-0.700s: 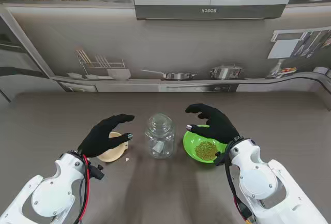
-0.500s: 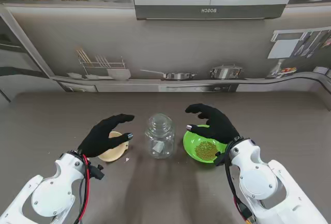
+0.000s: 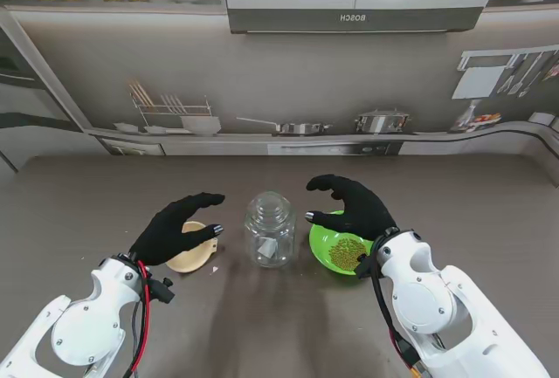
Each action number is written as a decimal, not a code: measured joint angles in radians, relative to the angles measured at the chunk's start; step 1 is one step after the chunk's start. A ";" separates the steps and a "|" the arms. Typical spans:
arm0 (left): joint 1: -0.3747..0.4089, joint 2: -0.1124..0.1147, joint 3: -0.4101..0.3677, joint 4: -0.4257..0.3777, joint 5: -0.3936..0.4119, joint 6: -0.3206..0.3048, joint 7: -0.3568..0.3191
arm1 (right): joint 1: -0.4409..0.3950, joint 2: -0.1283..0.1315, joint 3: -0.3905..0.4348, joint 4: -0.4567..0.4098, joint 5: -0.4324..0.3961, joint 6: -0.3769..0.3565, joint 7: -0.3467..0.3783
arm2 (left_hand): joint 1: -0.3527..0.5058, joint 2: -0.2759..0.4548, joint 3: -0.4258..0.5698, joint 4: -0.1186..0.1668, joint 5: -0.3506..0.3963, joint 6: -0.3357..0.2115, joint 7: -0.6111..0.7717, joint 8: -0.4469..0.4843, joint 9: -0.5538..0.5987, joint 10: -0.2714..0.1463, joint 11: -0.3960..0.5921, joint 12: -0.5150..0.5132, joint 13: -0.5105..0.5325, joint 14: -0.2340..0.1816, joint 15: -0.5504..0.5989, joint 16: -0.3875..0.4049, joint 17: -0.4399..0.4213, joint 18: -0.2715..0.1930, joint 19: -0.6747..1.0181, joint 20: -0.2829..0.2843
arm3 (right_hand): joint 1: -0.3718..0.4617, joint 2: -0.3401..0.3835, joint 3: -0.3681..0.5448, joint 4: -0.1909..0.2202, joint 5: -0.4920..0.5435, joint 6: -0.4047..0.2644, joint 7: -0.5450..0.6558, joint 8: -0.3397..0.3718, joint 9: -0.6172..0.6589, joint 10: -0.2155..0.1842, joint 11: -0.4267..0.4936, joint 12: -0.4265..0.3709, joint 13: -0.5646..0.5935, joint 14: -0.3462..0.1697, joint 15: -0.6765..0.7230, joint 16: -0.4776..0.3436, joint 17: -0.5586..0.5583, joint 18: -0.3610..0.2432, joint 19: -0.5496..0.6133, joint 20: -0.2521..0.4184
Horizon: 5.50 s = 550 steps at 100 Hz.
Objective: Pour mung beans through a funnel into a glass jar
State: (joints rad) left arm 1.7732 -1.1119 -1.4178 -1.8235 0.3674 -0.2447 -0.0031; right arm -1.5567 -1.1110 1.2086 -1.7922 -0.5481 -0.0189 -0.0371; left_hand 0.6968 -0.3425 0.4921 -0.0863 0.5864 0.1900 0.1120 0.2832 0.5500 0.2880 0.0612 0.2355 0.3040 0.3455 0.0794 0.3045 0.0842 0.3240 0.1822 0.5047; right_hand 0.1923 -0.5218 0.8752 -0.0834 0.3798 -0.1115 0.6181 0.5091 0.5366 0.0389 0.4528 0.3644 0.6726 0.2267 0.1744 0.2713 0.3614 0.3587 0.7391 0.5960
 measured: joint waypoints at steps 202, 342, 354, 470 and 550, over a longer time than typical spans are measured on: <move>0.024 0.000 -0.029 -0.024 -0.012 0.019 -0.016 | 0.680 -0.016 -0.644 0.429 -0.192 0.080 0.180 | 0.000 0.000 0.000 0.000 0.001 0.000 0.000 0.000 0.000 0.002 0.000 0.000 0.007 0.000 0.000 0.000 0.000 0.000 0.000 0.000 | 0.088 -0.210 -0.008 0.121 -0.087 -0.080 0.154 0.160 -0.125 -0.018 0.297 0.257 0.141 -0.068 0.527 0.327 0.220 -0.006 0.327 0.172; 0.026 0.003 -0.029 -0.024 -0.021 0.028 -0.036 | 0.741 -0.077 -0.704 0.603 -0.114 -0.054 0.019 | 0.000 0.000 0.000 0.000 0.003 0.008 0.000 0.000 0.000 0.004 0.000 0.000 0.007 0.000 0.000 0.000 0.000 0.000 0.000 0.000 | 0.010 -0.448 0.370 -0.276 0.090 -0.066 0.546 -0.024 0.128 0.040 0.508 0.552 0.571 -0.172 0.916 0.449 0.584 -0.086 0.555 0.179; 0.026 0.003 -0.028 -0.024 -0.022 0.029 -0.037 | 0.741 -0.078 -0.702 0.610 -0.103 -0.061 0.020 | 0.000 0.000 -0.003 0.000 0.003 0.008 0.000 0.000 0.000 0.005 0.000 0.000 0.007 0.000 0.000 0.000 0.000 0.000 0.000 0.000 | 0.010 -0.449 0.370 -0.277 0.090 -0.065 0.559 -0.038 0.128 0.043 0.508 0.577 0.572 -0.174 0.946 0.480 0.599 -0.098 0.558 0.179; 0.027 0.003 -0.031 -0.024 -0.024 0.036 -0.038 | 0.687 -0.072 -0.641 0.556 -0.082 -0.017 0.046 | 0.000 0.000 -0.006 0.000 0.004 0.009 0.000 0.000 0.000 0.010 0.000 0.000 0.007 0.000 0.000 0.000 0.000 0.000 0.000 0.000 | 0.085 -0.386 0.278 -0.307 0.056 0.035 0.675 -0.093 0.160 0.045 0.635 0.687 0.582 -0.175 1.071 0.537 0.654 -0.123 0.574 0.154; 0.027 0.004 -0.030 -0.025 -0.027 0.041 -0.047 | 0.660 -0.069 -0.586 0.507 -0.041 0.017 0.070 | 0.000 0.000 -0.008 0.000 0.004 0.009 0.000 0.000 0.000 0.010 0.000 0.000 0.007 0.000 0.000 0.000 0.000 0.000 0.000 0.000 | 0.085 -0.386 0.277 -0.307 0.059 0.042 0.676 -0.101 0.170 0.046 0.635 0.683 0.584 -0.175 1.081 0.543 0.660 -0.124 0.574 0.154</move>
State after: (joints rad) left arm 1.8001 -1.1083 -1.4479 -1.8482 0.3405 -0.2033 -0.0500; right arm -0.8969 -1.1798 0.6222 -1.2856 -0.5887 -0.0016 0.0332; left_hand 0.6968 -0.3425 0.4837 -0.0863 0.5905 0.1989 0.1120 0.2832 0.5500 0.2977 0.0612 0.2355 0.3107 0.3455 0.0793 0.3044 0.0842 0.3243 0.1822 0.5047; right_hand 0.2776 -0.9079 1.1526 -0.3903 0.4391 -0.0699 1.2942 0.4081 0.7069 0.0846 1.0878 1.0472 1.2567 0.0519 1.2551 0.8142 1.0216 0.2351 1.3135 0.7497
